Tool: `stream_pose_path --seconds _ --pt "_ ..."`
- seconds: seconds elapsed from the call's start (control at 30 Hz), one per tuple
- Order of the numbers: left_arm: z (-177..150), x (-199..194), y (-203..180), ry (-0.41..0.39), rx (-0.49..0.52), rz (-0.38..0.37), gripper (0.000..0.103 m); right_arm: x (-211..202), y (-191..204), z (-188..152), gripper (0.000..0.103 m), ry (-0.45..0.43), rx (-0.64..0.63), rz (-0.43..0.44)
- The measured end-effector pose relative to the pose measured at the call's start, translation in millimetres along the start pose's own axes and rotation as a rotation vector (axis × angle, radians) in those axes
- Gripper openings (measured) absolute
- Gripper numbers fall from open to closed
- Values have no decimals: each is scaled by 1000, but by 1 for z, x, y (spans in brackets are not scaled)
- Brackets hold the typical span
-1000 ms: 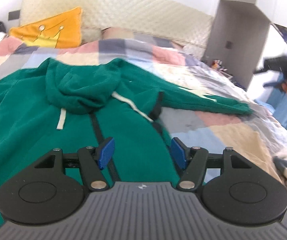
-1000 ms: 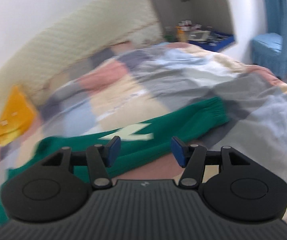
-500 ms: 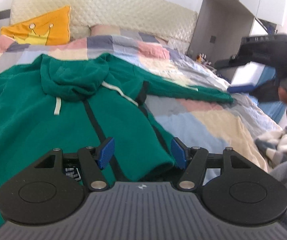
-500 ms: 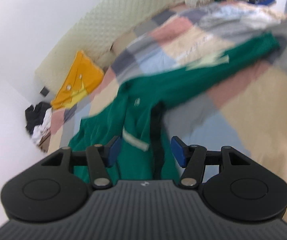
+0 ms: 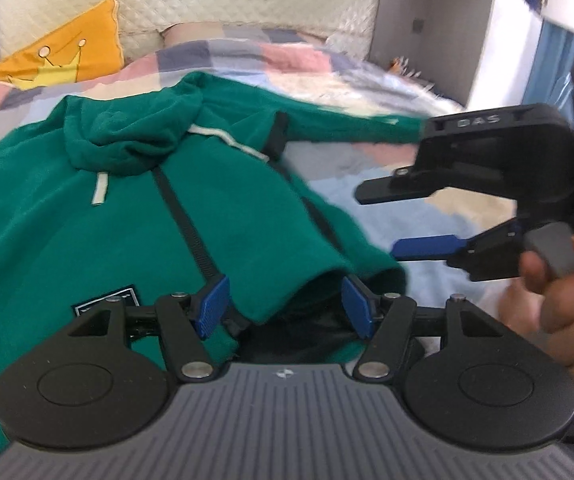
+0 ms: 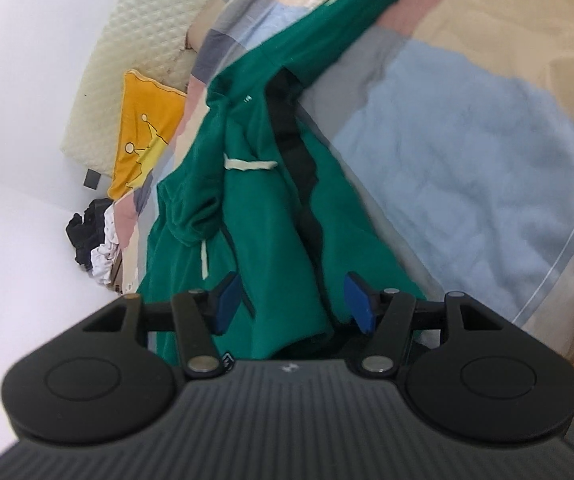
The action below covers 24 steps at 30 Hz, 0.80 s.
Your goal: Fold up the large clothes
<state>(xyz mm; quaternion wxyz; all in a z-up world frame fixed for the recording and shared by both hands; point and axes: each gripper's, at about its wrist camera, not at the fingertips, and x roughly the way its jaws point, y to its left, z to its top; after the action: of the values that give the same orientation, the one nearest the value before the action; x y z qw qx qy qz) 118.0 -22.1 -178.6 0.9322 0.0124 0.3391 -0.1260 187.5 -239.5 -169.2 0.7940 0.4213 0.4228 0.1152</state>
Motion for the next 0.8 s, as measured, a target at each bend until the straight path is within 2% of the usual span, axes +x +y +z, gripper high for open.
stream_pose_path --seconds 0.1,0.13,0.17,0.23,0.33,0.37,0.47,0.5,0.63,0.8 --pt "-1 18 0 31 18 33 66 4 -13 3 60 5 30 23" --pt "-1 23 -1 36 25 48 62 4 -16 4 60 9 37 33" --pt "-1 30 -2 40 38 75 53 4 -19 4 60 12 40 44" --pt "-1 41 -5 33 67 134 44 5 -25 5 60 28 44 69" --pt "3 45 -4 -38 64 223 18 10 -30 5 60 59 70 105" --pt "6 42 0 -70 45 246 14 11 -31 4 60 67 75 120" --pt "14 27 22 -140 -75 217 12 12 -33 3 60 91 97 180" --pt "17 23 29 -141 -99 203 12 14 -34 2 60 104 116 200" --pt "23 2 55 -193 -212 166 12 21 -46 -7 60 175 266 325" --pt "31 -21 84 -270 -342 160 11 28 -38 -19 60 212 248 334"
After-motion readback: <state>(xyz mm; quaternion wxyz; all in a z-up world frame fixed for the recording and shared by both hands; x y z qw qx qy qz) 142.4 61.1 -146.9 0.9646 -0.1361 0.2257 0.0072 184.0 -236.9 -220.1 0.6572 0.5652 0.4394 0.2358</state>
